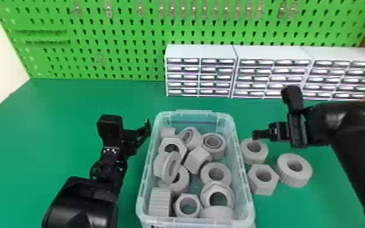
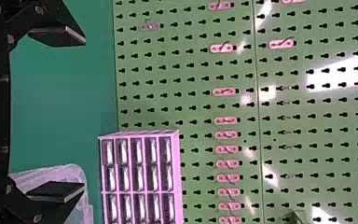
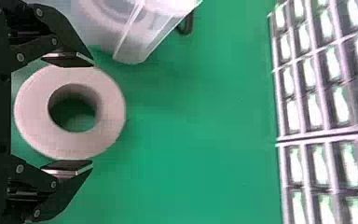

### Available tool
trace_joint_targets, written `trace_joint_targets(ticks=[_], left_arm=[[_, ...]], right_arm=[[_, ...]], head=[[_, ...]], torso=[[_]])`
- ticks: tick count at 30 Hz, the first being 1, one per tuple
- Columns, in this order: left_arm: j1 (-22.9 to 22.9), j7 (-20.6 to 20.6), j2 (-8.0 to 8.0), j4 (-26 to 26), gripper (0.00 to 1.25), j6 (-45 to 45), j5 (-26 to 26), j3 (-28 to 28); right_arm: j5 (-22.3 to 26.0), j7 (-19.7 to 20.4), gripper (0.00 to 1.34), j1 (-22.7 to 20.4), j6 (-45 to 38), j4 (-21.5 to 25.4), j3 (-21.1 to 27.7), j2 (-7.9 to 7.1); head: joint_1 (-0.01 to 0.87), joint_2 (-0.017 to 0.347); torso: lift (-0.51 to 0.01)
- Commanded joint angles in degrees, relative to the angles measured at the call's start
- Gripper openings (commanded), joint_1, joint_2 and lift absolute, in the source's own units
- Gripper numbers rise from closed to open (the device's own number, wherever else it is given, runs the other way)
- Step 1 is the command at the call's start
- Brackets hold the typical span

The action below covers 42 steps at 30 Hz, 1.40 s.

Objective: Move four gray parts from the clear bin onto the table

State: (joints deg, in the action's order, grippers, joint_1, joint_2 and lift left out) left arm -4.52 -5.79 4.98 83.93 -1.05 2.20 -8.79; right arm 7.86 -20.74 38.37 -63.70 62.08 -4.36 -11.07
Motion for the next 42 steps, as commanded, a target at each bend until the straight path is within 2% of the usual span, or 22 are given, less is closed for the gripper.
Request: trace_joint_targets(ticks=[1,11,18,26,42], left_arm=[[0.0,0.0,0.03,0.0,1.07,0.0,0.0,0.0],[0.5,0.1,0.03,0.0,1.07,0.0,0.0,0.4],[0.6,0.1,0.03,0.1,1.07,-0.1,0.0,0.5],[0.7,0.1,0.03,0.1,1.07,-0.1,0.0,0.5],[0.9,0.1,0.03,0.2,1.07,0.0,-0.1,0.6]], right_arm=[[0.2,0.0,0.85,0.5,-4.0,5.3,-0.3,0.09],[0.5,0.0,0.83,3.4,-17.2,16.4,-3.6,-0.35],[2.4,0.0,0.83,5.0,-20.6,21.7,-6.3,-0.27],[5.0,0.0,0.83,6.6,-22.3,24.7,-8.8,0.09],[9.6,0.0,0.83,8.8,-23.9,26.4,-14.7,0.88]], head=[[0.693,0.072],[0.693,0.072],[0.693,0.072],[0.693,0.072],[0.693,0.072]], torso=[[-0.052],[-0.052],[-0.052],[-0.052],[-0.052]])
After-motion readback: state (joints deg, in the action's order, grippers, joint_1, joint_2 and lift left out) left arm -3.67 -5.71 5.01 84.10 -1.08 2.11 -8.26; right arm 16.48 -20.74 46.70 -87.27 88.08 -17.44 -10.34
